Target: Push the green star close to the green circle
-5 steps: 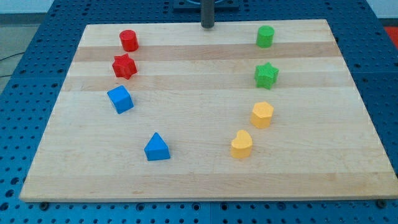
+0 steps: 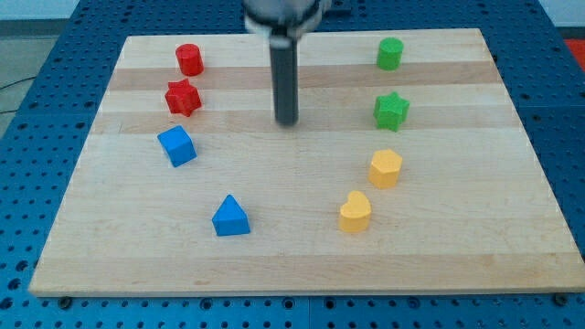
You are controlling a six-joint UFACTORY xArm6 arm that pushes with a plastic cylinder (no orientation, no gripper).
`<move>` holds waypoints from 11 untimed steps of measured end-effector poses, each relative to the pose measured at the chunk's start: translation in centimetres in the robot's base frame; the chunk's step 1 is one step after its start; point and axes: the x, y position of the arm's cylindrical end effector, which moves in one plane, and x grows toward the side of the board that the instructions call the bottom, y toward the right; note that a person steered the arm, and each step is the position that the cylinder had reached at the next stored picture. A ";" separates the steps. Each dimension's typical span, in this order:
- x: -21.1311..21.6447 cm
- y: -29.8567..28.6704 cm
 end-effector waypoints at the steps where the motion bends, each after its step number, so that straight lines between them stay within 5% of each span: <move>1: 3.2 6.6; 2: 2.1 10.9; 3: -3.3 12.7; 5: -1.5 13.3; 7: -7.4 17.8; 8: -9.9 15.8; 9: -3.2 14.8; 10: -8.6 10.4; 11: -10.6 13.2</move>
